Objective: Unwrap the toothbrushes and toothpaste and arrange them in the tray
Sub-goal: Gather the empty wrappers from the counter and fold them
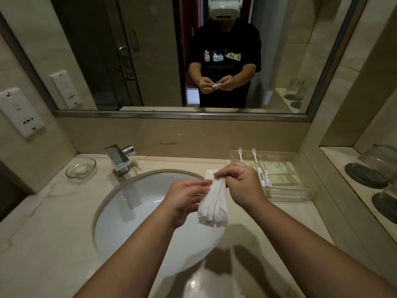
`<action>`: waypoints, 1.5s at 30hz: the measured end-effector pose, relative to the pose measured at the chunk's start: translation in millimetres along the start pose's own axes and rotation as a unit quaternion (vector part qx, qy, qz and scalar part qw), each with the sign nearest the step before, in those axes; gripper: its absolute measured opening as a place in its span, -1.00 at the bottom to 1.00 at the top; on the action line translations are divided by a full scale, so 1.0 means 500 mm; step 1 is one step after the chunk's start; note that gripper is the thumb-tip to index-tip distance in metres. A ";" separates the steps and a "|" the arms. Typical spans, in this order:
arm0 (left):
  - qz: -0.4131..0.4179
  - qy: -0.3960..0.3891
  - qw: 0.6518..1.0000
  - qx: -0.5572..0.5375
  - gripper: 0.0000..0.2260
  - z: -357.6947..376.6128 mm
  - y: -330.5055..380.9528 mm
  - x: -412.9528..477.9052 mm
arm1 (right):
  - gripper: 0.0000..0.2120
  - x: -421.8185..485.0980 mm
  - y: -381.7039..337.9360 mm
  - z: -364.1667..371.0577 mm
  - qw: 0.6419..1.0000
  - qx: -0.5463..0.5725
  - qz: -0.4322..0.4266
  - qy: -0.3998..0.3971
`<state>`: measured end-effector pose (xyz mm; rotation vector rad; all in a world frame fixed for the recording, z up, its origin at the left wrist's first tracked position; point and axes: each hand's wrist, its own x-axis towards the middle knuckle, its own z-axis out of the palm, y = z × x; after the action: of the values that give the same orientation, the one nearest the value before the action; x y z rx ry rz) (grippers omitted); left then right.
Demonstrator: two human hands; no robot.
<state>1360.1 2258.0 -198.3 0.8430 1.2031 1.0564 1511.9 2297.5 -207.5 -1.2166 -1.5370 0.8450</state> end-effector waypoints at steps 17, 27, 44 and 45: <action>0.102 0.174 0.979 0.003 -0.65 0.009 0.003 0.014 | -0.91 -0.039 -0.059 0.017 0.962 0.133 0.217 -0.102; 0.005 -0.015 0.994 -0.109 -0.75 -0.015 0.023 0.007 | -0.73 -0.002 -0.074 -0.006 0.942 0.238 0.213 -0.105; 0.061 0.116 0.991 -0.018 -0.88 -0.032 0.028 0.023 | -0.63 0.014 -0.070 -0.005 0.928 0.240 0.221 -0.178; 0.077 0.134 0.988 -0.019 -0.88 -0.037 0.027 0.023 | -0.63 0.012 -0.070 -0.001 0.919 0.262 0.236 -0.179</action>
<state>1340.0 2272.8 -192.6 0.7916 1.3530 1.3485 1501.9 2294.1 -173.5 -1.0708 -1.1669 1.7543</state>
